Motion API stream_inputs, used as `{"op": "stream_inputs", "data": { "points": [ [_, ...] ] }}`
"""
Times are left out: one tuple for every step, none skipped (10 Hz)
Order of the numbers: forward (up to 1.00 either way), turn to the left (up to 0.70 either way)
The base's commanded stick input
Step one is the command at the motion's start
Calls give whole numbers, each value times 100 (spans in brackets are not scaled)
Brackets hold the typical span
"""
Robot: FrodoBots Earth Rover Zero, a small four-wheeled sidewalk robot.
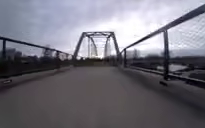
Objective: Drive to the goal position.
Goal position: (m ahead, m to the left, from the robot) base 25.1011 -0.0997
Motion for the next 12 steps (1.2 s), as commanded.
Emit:
{"op": "stream_inputs", "data": {
  "points": [
    [100, 0],
    [100, 0],
    [100, 0],
    [100, 0],
    [100, 0],
    [100, 0],
    [100, 0],
    [100, 0],
    [100, 0],
    [100, -1],
    [100, -8],
    [100, -25]
  ]
}}
